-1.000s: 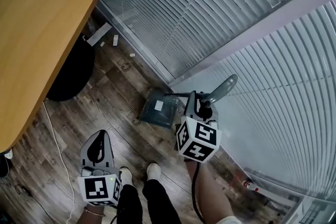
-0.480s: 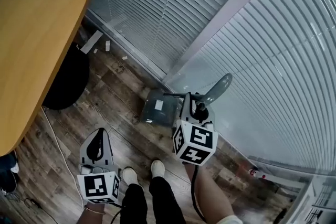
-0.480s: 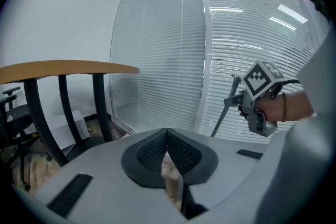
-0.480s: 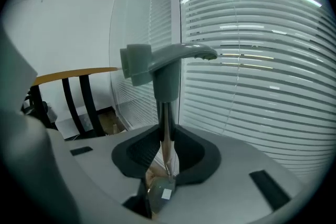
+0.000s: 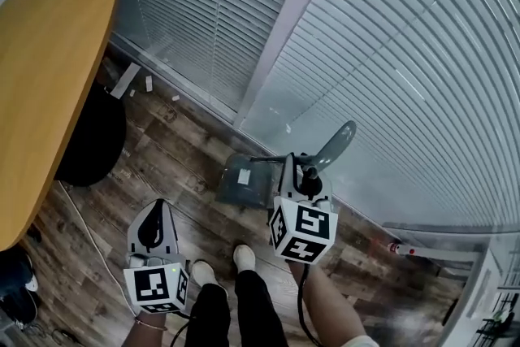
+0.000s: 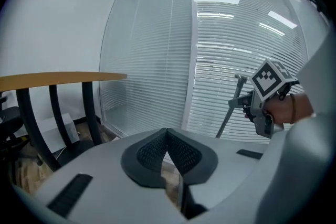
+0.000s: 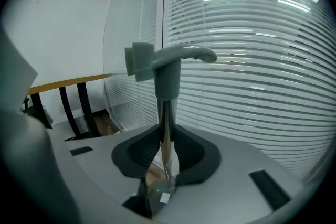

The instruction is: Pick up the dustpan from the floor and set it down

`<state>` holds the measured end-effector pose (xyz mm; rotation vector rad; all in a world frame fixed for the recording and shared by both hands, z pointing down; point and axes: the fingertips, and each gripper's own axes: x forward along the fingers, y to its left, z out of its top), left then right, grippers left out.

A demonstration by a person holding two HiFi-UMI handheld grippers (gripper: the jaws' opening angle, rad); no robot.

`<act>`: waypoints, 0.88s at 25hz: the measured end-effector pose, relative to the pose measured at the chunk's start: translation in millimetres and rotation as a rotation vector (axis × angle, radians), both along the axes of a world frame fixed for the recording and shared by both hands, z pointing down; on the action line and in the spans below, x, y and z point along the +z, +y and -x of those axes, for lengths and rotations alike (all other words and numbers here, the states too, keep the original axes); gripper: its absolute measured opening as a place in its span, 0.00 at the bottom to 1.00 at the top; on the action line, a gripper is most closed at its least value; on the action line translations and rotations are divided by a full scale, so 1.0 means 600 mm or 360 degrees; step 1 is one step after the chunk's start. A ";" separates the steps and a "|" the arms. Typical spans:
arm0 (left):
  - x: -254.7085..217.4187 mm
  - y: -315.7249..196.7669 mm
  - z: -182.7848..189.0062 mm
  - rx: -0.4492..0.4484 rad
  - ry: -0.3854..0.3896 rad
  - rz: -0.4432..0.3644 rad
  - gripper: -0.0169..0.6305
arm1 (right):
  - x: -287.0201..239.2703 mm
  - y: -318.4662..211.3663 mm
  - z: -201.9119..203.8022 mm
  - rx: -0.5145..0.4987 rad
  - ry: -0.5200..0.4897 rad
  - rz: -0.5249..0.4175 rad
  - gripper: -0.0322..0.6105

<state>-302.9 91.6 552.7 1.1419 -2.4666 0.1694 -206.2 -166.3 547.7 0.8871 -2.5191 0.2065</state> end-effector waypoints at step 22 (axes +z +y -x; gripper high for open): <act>-0.034 -0.279 -0.226 0.0634 0.0044 -0.0113 0.05 | -0.019 -0.057 -0.364 0.0498 0.0073 0.0008 0.21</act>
